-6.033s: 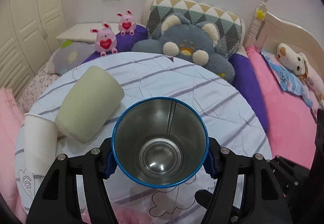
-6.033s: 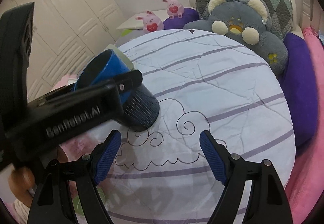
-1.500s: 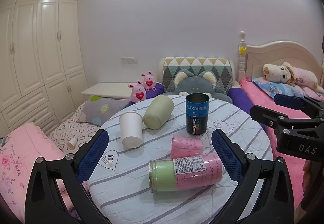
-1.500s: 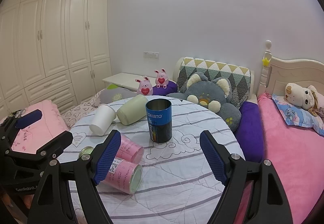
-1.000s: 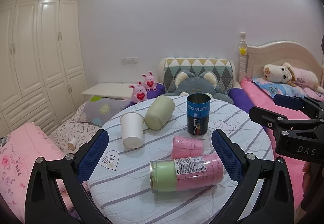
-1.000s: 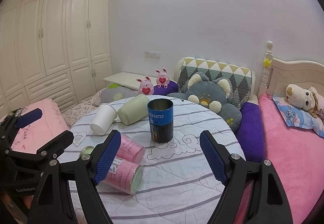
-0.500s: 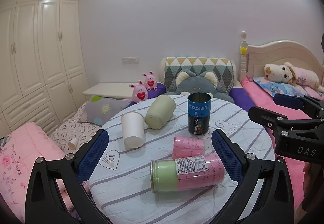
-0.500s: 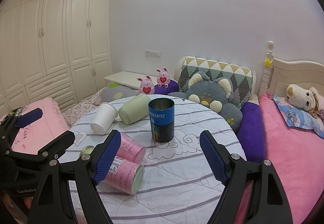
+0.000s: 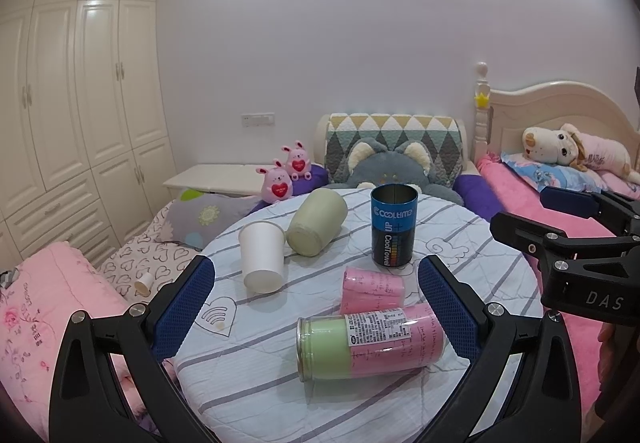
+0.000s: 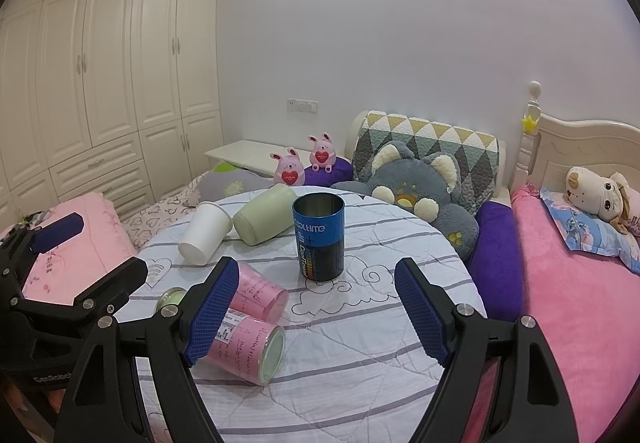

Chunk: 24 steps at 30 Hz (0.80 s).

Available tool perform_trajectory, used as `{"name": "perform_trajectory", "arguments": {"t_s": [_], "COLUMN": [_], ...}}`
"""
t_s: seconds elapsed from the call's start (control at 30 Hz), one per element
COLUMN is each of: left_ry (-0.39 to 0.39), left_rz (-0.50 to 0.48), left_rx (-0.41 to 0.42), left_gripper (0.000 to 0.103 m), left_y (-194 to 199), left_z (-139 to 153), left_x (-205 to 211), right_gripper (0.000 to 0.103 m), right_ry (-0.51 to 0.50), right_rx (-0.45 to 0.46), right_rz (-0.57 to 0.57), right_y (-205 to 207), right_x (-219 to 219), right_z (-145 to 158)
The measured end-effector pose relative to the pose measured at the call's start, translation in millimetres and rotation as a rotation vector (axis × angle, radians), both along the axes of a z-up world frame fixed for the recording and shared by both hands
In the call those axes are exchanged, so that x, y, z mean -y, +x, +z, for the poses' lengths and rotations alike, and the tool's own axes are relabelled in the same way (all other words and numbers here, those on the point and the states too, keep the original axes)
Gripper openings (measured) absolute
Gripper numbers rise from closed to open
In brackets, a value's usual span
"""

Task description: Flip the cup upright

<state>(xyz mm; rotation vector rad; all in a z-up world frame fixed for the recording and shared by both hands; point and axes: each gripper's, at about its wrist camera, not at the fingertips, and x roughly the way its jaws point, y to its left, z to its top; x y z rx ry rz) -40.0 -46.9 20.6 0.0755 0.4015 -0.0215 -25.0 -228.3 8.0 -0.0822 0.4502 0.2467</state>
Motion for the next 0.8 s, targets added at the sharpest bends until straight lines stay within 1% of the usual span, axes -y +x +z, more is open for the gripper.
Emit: {"name": "perform_trajectory", "arguments": {"t_s": [0.8], "left_ry": [0.005], "left_rz": [-0.001], "left_rx": [0.014], "left_gripper": [0.103], "left_y": [-0.4], "left_z": [-1.4], "left_x": [2.9], "right_gripper": [0.082], "right_ry": [-0.005], "right_rx": [-0.008], "right_rz": [0.0], "right_y": [1.1], "right_x": [0.6], "right_z": [-0.9]}}
